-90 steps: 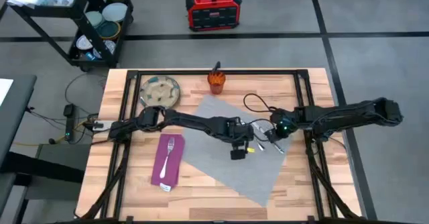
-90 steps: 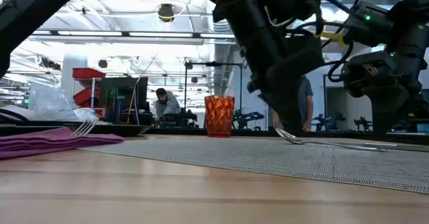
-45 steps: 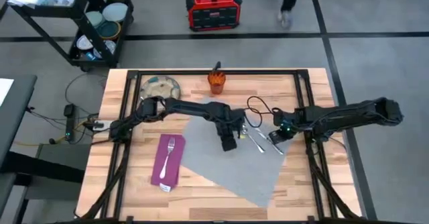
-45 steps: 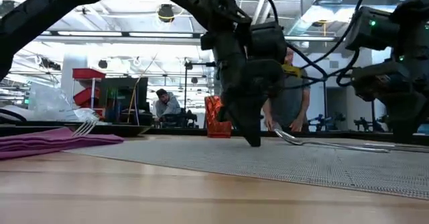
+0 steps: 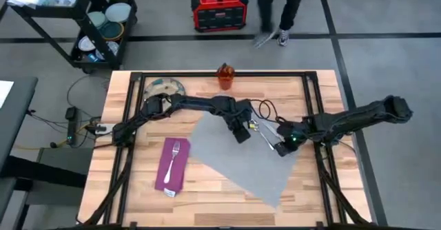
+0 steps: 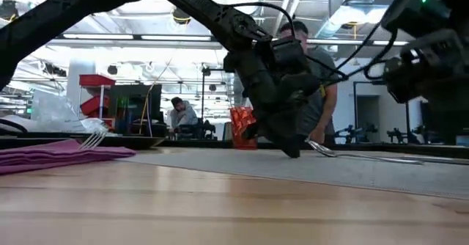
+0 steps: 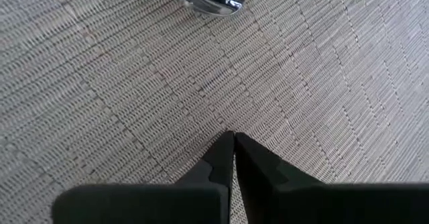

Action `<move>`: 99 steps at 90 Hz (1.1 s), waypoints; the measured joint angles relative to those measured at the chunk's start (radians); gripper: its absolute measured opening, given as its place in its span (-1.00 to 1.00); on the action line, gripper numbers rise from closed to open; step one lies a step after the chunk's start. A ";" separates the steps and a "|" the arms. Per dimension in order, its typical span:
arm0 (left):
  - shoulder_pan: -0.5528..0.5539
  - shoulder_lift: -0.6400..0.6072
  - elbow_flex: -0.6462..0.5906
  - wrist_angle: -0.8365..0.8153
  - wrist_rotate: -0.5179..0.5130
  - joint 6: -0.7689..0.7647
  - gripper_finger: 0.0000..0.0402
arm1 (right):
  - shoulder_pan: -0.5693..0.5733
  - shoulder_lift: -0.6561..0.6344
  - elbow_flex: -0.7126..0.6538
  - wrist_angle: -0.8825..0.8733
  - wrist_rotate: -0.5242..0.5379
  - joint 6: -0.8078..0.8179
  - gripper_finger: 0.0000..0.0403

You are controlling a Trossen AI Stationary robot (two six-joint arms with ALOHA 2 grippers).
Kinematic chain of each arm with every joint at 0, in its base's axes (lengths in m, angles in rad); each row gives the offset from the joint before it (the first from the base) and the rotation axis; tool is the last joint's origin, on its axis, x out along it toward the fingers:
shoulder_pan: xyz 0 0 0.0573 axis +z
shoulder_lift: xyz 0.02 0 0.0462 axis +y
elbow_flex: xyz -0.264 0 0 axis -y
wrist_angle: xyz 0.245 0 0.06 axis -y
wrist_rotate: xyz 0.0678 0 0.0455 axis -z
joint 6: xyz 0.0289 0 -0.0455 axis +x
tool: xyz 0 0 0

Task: Set table place
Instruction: Adjust the spoon on top the table mat

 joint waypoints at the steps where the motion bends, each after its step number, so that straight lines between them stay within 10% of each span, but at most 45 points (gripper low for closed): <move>1: 0.002 0.001 0.002 -0.002 0.006 0.000 -1.00 | 0.000 0.000 0.000 -0.002 0.010 0.007 -1.00; 23: -0.011 0.001 0.120 -0.172 0.056 0.155 -1.00 | -0.017 0.008 0.000 0.017 0.087 0.033 -1.00; 58: -0.076 0.002 0.094 -0.471 -0.200 0.354 -1.00 | -0.160 0.068 0.000 0.147 0.106 -0.061 -1.00; 99: -0.130 0.008 0.063 -0.316 0.015 0.260 -1.00 | -0.409 0.329 0.119 0.258 -0.033 -0.337 -1.00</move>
